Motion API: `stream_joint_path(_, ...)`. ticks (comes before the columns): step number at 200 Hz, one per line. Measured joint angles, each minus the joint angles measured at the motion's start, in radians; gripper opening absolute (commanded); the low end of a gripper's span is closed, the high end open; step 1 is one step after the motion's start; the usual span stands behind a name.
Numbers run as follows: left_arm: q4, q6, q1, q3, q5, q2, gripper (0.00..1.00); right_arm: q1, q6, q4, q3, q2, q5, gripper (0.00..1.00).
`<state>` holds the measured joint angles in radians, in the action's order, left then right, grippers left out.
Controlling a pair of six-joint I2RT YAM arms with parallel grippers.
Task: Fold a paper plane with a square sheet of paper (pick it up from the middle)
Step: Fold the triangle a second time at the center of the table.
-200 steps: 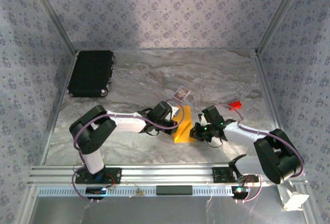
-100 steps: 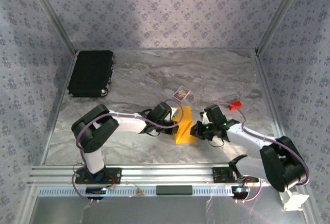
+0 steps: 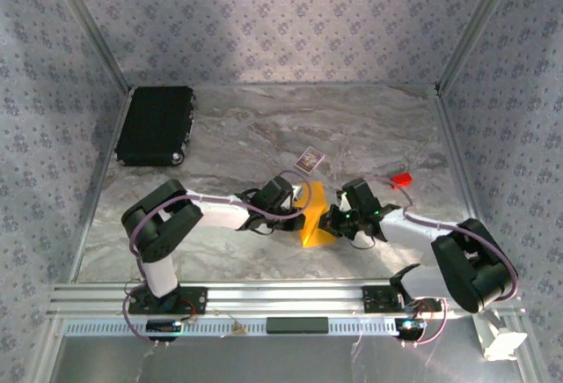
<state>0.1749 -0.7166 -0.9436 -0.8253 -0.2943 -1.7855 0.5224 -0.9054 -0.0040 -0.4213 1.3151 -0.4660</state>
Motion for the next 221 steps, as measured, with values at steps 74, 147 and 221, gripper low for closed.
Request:
stream_joint_path(74,-0.042,0.059,-0.001,0.000,0.019,0.018,0.04,0.000,0.015,-0.005,0.004,0.024,0.011,0.01)
stream_joint_path(147,-0.052,0.110,-0.001,-0.012,0.026,0.018,0.04,-0.003,0.031,-0.007,0.004,0.023,0.010,0.01)
stream_joint_path(221,-0.069,0.148,-0.001,-0.039,0.026,0.018,0.05,-0.008,0.039,-0.011,0.004,0.022,0.007,0.01)
